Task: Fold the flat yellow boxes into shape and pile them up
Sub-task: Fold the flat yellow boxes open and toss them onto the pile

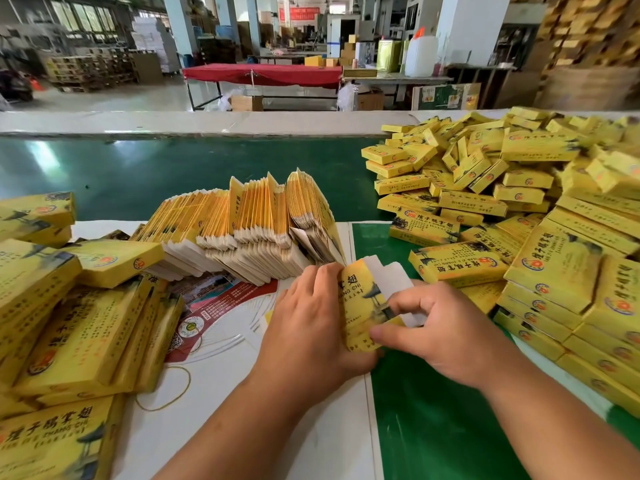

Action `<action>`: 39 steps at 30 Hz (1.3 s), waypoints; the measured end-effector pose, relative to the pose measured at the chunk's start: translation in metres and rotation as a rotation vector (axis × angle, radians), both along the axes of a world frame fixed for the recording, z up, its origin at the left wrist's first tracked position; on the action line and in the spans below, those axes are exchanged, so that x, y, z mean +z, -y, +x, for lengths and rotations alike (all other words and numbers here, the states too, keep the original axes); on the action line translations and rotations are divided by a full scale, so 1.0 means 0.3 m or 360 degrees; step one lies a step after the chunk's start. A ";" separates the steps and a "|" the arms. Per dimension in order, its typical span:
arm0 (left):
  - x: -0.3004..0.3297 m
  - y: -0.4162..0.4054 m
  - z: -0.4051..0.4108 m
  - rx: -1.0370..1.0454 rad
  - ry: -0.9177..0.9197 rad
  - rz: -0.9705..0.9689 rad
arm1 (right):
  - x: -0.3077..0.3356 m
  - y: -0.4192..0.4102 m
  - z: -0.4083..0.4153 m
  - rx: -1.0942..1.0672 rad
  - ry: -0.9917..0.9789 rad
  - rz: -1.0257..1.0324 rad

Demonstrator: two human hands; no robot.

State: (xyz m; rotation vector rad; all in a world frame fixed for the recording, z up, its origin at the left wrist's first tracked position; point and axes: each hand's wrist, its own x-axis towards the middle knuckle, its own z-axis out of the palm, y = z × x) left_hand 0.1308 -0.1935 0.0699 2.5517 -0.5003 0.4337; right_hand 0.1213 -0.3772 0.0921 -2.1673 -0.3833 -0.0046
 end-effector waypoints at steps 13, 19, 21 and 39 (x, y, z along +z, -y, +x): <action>0.019 0.018 -0.025 -0.0118 -0.0181 -0.0029 | 0.037 0.077 0.017 0.0134 0.0138 -0.0089; 0.019 0.019 -0.031 -0.0103 -0.0188 -0.0110 | 0.039 0.065 0.013 0.0066 0.0206 -0.0005; 0.021 0.023 -0.034 -0.0098 -0.0195 -0.0178 | 0.033 0.057 0.014 -0.0004 0.0273 0.0040; 0.079 0.014 -0.062 -0.0457 -0.0856 -0.0865 | 0.006 -0.006 0.001 -0.0227 0.0178 0.0683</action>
